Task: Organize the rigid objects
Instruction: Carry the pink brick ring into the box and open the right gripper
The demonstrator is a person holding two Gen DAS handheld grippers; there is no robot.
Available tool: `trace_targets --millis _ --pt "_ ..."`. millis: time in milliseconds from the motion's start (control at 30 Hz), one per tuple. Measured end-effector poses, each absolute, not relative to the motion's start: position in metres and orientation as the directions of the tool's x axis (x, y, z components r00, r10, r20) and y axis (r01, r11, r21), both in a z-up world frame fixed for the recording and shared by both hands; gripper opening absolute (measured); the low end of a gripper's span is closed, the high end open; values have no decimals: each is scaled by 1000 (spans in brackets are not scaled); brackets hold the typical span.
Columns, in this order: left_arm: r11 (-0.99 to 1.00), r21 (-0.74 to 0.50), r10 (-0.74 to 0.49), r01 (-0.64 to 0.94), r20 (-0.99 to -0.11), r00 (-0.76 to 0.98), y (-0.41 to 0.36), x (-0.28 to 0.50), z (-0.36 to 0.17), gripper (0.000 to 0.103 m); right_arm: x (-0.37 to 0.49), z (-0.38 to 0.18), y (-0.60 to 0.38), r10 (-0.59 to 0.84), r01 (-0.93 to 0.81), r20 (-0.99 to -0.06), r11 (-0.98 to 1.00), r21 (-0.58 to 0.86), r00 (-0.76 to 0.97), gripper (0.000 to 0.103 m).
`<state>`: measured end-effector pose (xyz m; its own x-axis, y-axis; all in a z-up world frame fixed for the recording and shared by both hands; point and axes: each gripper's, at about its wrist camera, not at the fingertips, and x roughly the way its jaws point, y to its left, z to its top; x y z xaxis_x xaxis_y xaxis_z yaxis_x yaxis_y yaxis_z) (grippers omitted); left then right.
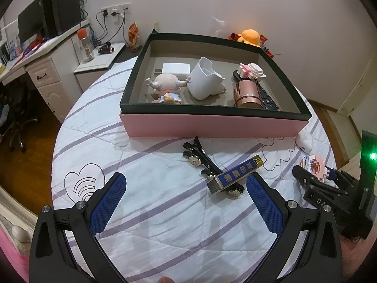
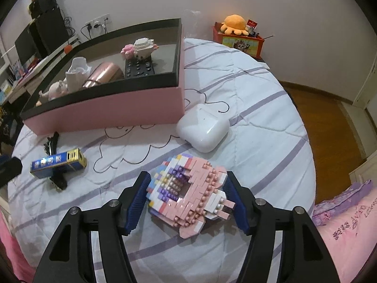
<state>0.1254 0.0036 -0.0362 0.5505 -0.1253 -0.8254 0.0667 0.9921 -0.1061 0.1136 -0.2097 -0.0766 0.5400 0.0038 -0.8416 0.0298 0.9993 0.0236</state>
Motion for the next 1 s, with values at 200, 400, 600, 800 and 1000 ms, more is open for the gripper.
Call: trace_targets --millis 200,400,600,800,1000 --pt "992 -104 -128 74 -825 550 3 125 -35 103 102 -75 -209 14 19 -837 999 29 548 62" --pt "992 -100 -128 81 -823 553 1 126 -34 103 99 -65 -209 58 4 -829 997 73 556 62" --pt "992 -102 -125 73 -814 567 5 133 -29 103 101 -34 -198 118 -48 -798 993 112 591 62" --pt "994 -94 -104 49 -778 619 15 158 -8 103 127 3 -176 180 -135 -748 983 121 639 62" --pt "997 -71 -62 14 -745 665 30 200 9 103 180 17 -148 224 -211 -729 971 112 646 62"
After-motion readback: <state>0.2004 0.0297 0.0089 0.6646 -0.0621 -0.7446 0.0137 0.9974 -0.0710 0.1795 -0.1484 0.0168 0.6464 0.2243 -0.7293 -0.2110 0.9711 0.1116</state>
